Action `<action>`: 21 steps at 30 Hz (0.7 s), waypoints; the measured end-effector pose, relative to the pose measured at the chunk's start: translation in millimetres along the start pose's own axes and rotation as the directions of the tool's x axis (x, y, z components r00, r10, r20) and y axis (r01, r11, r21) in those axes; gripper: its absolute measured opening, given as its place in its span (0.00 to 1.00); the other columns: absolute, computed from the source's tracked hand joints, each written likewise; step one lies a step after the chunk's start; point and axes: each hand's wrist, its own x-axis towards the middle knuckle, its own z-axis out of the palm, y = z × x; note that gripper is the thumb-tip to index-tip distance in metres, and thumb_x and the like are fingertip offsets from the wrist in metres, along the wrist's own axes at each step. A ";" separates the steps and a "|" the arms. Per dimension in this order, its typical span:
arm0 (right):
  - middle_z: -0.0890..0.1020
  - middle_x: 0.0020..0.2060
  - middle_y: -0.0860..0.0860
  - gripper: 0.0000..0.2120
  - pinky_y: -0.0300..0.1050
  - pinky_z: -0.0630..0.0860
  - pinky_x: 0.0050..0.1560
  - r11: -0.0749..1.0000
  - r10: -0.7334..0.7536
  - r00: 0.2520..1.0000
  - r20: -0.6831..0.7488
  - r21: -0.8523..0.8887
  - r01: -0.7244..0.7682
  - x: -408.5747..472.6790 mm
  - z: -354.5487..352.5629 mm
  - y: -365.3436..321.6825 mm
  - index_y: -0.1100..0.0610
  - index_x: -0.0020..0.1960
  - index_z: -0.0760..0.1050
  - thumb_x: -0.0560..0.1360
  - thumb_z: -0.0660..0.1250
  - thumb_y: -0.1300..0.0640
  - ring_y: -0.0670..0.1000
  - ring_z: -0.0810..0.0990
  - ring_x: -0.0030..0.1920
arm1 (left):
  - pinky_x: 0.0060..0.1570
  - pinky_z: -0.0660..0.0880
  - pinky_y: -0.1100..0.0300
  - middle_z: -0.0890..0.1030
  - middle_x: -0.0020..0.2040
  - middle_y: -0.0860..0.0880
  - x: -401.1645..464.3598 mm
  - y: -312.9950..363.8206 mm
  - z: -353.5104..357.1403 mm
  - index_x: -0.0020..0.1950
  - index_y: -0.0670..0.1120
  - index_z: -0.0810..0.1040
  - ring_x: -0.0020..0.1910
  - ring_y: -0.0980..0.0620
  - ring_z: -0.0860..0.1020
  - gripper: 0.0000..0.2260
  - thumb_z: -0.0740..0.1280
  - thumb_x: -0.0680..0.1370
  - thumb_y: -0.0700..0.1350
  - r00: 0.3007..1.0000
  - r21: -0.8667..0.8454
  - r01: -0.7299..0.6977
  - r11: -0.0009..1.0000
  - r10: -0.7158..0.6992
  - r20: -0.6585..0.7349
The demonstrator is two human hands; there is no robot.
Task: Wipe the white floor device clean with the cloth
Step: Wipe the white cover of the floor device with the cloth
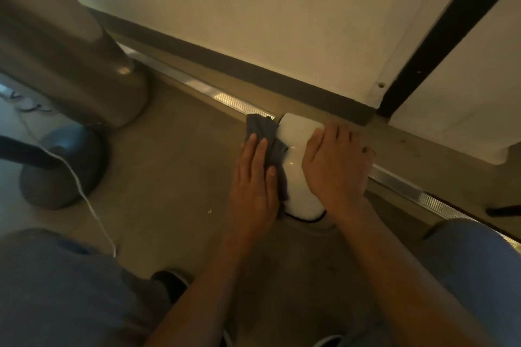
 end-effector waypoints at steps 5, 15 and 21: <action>0.79 0.53 0.58 0.22 0.56 0.73 0.49 0.998 -0.060 0.998 0.011 -0.005 0.060 -1.5 2.9 5.4 0.58 0.61 0.71 0.83 0.44 0.46 0.59 0.78 0.50 | 0.59 0.71 0.59 0.75 0.69 0.53 69.0 24.4 -6.0 0.73 0.56 0.69 0.63 0.53 0.76 0.19 0.52 0.83 0.52 0.989 0.074 0.133 0.988 -0.138 0.062; 0.76 0.62 0.58 0.25 0.58 0.74 0.56 0.988 -0.146 0.989 0.016 0.050 0.145 2.4 5.0 9.4 0.56 0.69 0.67 0.82 0.42 0.44 0.60 0.76 0.59 | 0.75 0.62 0.48 0.61 0.79 0.47 -23.8 14.8 16.7 0.79 0.47 0.60 0.78 0.49 0.61 0.22 0.51 0.86 0.53 0.958 0.007 0.251 0.968 -0.247 -0.147; 0.77 0.59 0.57 0.22 0.54 0.75 0.54 0.981 -0.179 0.984 0.004 0.074 0.178 0.5 -0.4 11.7 0.56 0.67 0.69 0.84 0.45 0.47 0.57 0.77 0.56 | 0.76 0.58 0.37 0.53 0.81 0.46 -87.8 34.0 45.7 0.79 0.44 0.57 0.81 0.41 0.50 0.21 0.48 0.86 0.50 0.942 -0.100 0.273 0.957 -0.287 -0.175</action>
